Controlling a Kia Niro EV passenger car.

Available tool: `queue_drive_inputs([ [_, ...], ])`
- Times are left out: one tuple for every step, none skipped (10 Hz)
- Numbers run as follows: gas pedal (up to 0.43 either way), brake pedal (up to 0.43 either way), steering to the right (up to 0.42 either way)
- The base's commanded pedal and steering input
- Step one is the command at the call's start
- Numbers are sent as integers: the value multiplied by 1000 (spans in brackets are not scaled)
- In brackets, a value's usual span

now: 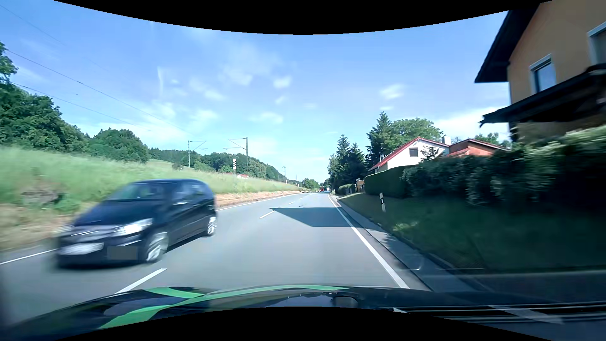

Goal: Follow the waypoints while adhering to traffic rules and regulations

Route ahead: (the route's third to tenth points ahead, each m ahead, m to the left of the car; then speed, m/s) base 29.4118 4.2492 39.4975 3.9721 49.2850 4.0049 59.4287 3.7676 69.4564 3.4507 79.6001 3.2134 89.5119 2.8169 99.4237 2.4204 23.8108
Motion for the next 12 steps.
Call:
queue_drive_inputs([
  [220,0,-1],
  [220,0,-1],
  [220,0,-1],
  [240,0,-1],
  [260,0,-1],
  [280,0,0],
  [280,0,0],
  [287,0,1],
  [287,0,1],
  [268,0,1],
  [240,0,1],
  [220,0,1],
])
